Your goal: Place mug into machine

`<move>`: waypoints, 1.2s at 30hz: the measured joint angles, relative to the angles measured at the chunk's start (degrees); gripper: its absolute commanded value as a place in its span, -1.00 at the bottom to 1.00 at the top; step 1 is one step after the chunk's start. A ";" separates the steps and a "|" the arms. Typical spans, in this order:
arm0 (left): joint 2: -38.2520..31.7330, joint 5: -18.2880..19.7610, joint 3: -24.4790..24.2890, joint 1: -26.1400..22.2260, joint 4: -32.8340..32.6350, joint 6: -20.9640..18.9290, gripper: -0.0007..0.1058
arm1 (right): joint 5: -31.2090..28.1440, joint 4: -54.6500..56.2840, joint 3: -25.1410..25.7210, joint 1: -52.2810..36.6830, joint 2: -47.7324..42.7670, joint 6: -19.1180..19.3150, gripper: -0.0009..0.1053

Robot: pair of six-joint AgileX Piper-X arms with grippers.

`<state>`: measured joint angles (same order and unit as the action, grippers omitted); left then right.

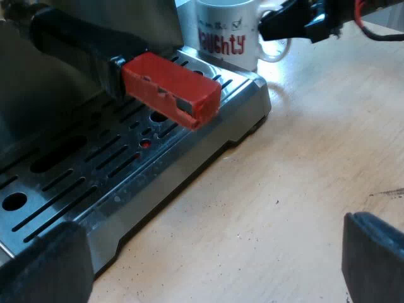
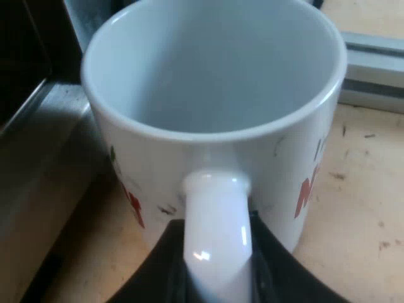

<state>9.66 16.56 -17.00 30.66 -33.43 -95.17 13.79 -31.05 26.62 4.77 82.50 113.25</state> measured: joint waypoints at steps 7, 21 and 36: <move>0.00 -0.71 0.12 0.00 0.47 0.00 0.54 | -1.63 14.16 -0.86 0.00 -14.66 2.75 -0.98; 0.17 -5.92 6.13 0.00 7.50 -0.14 0.54 | 3.54 48.07 -1.06 1.53 -50.76 3.33 -0.98; 0.14 -6.86 17.22 0.00 27.71 -4.28 0.53 | -10.50 53.47 -1.26 28.43 -53.82 -4.20 -0.98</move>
<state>9.80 9.70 0.22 30.66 -5.73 -99.45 3.29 22.42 25.36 33.20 28.68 109.05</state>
